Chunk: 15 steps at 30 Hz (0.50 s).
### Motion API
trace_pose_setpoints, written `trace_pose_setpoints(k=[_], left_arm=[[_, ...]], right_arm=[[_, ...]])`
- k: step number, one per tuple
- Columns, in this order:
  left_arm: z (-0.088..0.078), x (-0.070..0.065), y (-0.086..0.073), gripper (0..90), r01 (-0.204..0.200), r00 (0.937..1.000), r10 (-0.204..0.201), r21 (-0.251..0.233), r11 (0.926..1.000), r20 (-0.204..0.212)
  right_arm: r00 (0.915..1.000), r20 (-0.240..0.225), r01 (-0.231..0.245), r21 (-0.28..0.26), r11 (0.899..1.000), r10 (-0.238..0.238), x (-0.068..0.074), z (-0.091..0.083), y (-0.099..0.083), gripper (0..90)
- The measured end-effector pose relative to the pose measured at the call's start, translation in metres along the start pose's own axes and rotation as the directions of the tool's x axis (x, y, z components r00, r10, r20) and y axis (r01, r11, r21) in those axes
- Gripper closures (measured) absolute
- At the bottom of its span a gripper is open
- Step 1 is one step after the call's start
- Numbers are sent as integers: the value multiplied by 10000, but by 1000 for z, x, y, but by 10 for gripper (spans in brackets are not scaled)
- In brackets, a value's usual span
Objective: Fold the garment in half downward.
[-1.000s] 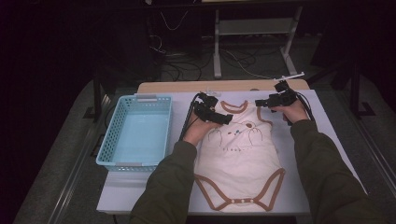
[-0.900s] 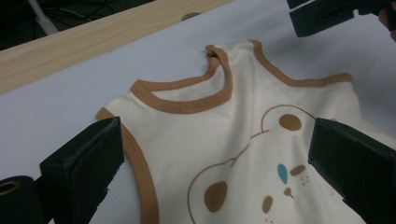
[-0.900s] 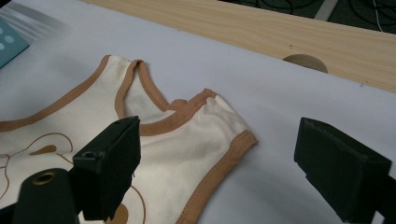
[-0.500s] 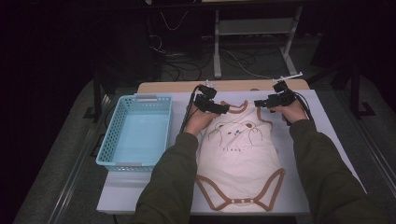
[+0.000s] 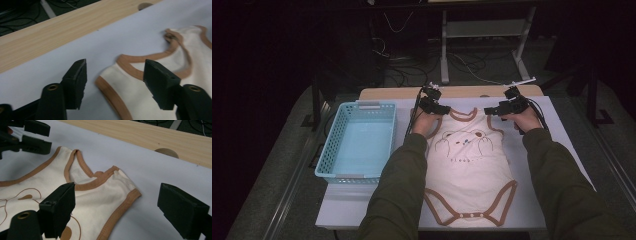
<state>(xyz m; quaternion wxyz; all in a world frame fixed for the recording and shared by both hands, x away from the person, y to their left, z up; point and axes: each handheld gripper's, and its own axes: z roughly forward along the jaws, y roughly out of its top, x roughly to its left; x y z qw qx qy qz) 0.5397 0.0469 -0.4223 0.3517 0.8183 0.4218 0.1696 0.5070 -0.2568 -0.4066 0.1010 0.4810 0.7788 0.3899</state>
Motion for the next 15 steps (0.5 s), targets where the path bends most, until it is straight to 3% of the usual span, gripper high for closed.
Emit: trace_pose_setpoints(k=[7,15], left_arm=[[14,5,-1,493,385,9991,-381,220,9990,-186],[24,1,-6,608,475,9983,-454,612,9970,-352]], right_arm=[[10000,24,-25,-10,10000,25,-2,-3,0,142],[10000,8,17,26,10000,-17,0,0,-1,144]])
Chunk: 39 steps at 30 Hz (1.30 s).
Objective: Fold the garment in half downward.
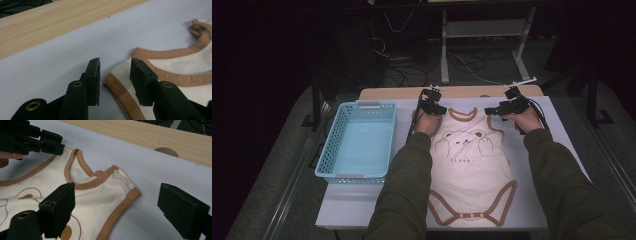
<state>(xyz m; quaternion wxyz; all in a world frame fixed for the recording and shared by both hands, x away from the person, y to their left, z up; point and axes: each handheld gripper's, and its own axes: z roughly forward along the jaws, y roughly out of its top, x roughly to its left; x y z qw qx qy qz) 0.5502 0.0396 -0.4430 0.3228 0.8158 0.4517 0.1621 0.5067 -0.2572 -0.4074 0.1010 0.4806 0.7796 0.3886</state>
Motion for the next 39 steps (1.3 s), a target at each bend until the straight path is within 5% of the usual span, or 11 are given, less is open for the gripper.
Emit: trace_pose_setpoints(k=[14,34,39], left_arm=[[2,-6,-2,857,-113,9998,117,185,9998,-181],[-3,0,-3,866,83,9997,-73,433,9990,-232],[-3,-1,-3,867,105,9996,-92,487,9988,-265]], right_arm=[[9985,329,-448,53,9990,446,-8,15,-3,229],[9897,948,-1108,348,9932,1071,-16,52,-8,563],[9914,1061,-824,475,9955,770,-12,52,-8,686]])
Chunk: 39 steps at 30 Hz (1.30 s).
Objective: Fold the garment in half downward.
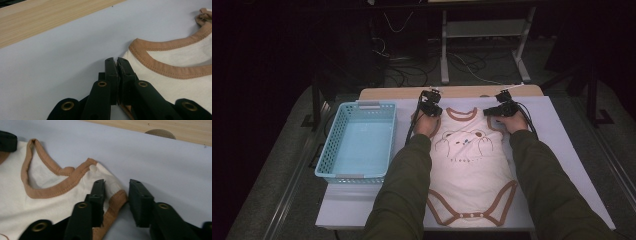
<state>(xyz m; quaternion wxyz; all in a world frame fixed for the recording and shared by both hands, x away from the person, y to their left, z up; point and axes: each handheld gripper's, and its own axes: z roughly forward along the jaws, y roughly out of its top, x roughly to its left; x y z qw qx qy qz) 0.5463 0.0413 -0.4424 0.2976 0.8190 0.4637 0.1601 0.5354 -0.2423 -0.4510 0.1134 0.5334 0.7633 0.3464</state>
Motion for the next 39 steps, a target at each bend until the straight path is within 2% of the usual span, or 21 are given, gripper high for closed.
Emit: trace_pose_setpoints(k=[2,3,4,5,12,13,16,19,20,23,31,39], left_arm=[[0,0,0,867,72,10000,-72,-13,10000,7],[0,0,0,868,74,10000,-74,-11,10000,3],[0,0,0,869,74,10000,-74,-11,10000,3],[0,0,0,870,136,9999,-136,-50,9999,23],[-3,2,0,875,234,9997,-235,-199,9995,-57],[-6,5,1,875,303,9995,-307,-387,9988,-110],[-10,9,3,875,299,9993,-311,-528,9982,-216],[-21,17,8,875,323,9986,-356,-819,9961,-391],[-24,19,8,875,424,9985,-452,-864,9954,-301],[-27,19,8,874,383,9989,-405,-847,9957,-243],[-39,20,-1,875,494,9987,-479,-876,9949,183],[-50,18,-6,874,195,9989,-157,-879,9959,441]], right_arm=[[9999,78,119,32,9999,-119,1,1,0,792],[10000,19,16,101,9999,-16,1,0,0,806],[10000,-38,1,129,9999,0,1,0,0,859],[9999,-147,-21,170,9999,23,1,-1,0,861],[10000,-82,12,58,10000,-11,2,-2,3,872],[9999,-41,124,-88,9999,-125,2,-3,5,872],[9997,45,238,-179,9996,-238,4,-5,9,872],[9994,58,349,-456,9983,-347,7,-12,21,872],[9992,25,395,-560,9976,-394,9,-14,24,872],[9988,14,484,-572,9972,-484,13,-16,26,872],[9984,-184,526,-432,9977,-534,17,-22,20,872],[9972,-399,617,-470,9970,-636,17,-31,13,872]])
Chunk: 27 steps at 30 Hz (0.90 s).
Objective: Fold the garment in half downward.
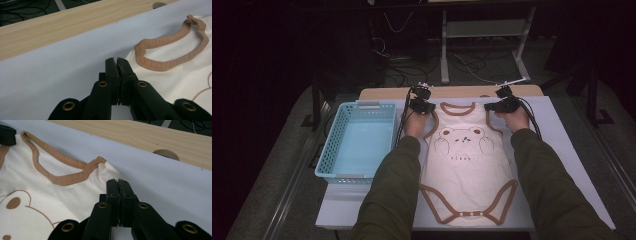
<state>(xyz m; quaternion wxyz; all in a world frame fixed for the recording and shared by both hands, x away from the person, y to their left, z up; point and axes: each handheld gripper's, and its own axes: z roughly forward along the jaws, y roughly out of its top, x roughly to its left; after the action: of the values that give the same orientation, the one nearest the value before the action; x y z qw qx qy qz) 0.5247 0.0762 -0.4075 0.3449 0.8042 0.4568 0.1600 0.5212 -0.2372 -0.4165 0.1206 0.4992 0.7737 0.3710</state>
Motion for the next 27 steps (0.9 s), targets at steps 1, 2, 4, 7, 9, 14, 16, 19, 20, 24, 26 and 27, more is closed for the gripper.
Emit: trace_pose_setpoints(k=[1,2,4,7,9,14,16,19,20,24,26,27], left_arm=[[-1,0,0,875,11,10000,-10,-23,10000,85],[-1,0,0,874,11,10000,-10,-23,10000,85],[-4,-1,0,875,-89,9998,88,49,9999,166],[-7,-3,-1,875,-174,9993,171,91,9998,326],[-8,-4,-2,874,-267,9989,261,160,9995,377],[-12,-5,-5,874,-409,9977,392,300,9987,559],[-14,-6,-7,874,-421,9973,402,301,9987,609],[-16,-8,-9,874,-498,9966,477,299,9983,675],[-17,-8,-10,874,-516,9961,494,299,9982,725],[-19,-11,-12,874,-717,9939,685,346,9968,860],[-20,-13,-14,874,-745,9934,708,388,9965,898],[-21,-14,-14,875,-806,9928,768,380,9960,924]], right_arm=[[10000,-39,10,32,10000,-10,1,-1,0,872],[10000,-39,10,32,10000,-10,1,-1,0,872],[9999,-68,80,-19,10000,-80,2,-5,-1,872],[9998,-161,154,31,9999,-153,3,-8,-2,872],[9994,-227,246,30,9997,-245,4,-10,-3,872],[9989,-345,337,127,9994,-333,6,-15,-6,872],[9986,-373,380,160,9992,-373,6,-16,-8,871],[9983,-407,414,186,9990,-406,7,-19,-10,871],[9982,-415,442,208,9988,-433,8,-19,-10,871],[9976,-474,527,272,9982,-514,10,-23,-13,872],[9973,-493,552,270,9981,-538,11,-24,-15,872],[9969,-513,604,278,9978,-589,11,-25,-16,872]])
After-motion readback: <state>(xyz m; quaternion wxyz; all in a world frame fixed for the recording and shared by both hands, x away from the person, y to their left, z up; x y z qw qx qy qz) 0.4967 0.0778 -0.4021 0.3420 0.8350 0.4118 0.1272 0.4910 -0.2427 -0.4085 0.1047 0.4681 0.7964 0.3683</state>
